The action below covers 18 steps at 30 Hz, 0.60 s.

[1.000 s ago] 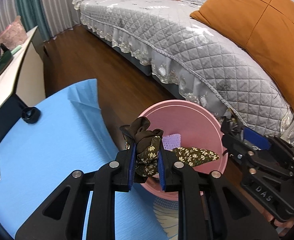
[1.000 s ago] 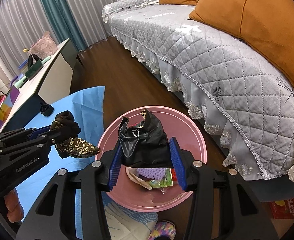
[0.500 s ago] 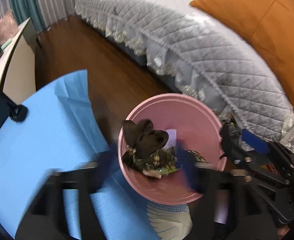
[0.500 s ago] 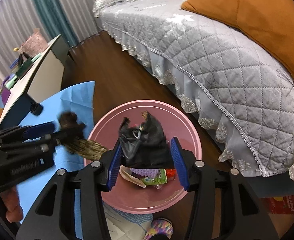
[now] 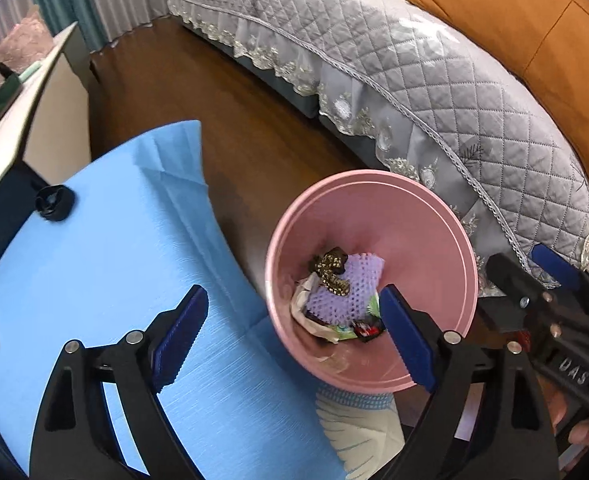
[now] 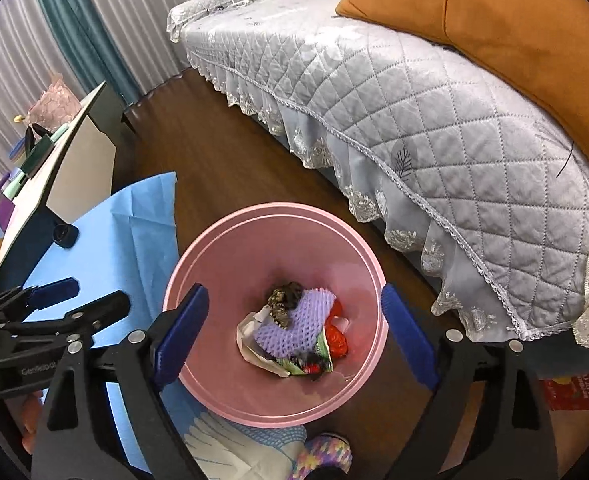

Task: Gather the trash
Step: 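Move both open tools back over the blue table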

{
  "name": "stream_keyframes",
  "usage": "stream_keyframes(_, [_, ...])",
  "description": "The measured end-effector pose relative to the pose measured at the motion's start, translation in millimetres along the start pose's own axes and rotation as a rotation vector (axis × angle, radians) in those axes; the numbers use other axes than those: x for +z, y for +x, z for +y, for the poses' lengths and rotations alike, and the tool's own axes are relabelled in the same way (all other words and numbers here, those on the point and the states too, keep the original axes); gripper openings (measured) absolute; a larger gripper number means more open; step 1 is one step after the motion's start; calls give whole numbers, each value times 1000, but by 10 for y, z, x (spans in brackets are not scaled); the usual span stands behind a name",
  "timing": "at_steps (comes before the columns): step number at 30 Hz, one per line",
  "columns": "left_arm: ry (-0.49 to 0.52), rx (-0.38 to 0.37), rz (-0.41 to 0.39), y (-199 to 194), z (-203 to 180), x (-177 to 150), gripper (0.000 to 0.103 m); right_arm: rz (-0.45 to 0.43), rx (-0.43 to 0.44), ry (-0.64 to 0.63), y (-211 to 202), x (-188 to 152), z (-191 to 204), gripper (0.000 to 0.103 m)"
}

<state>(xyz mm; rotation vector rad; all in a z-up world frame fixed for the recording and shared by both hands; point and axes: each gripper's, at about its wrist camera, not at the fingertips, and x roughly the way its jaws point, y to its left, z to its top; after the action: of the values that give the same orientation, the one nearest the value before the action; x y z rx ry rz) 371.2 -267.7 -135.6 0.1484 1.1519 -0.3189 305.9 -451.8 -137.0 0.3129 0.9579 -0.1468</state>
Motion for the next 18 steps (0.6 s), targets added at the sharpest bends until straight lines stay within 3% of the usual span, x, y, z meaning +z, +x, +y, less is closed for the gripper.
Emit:
stream_keyframes(8, [-94,48,-67,-535,613,-306,85,-16,58,23,-200,-5,175,91])
stream_keyframes(18, [-274,198,-104,-1114,1690,-930,85,-72,142,-119,-451,-73,1004,91])
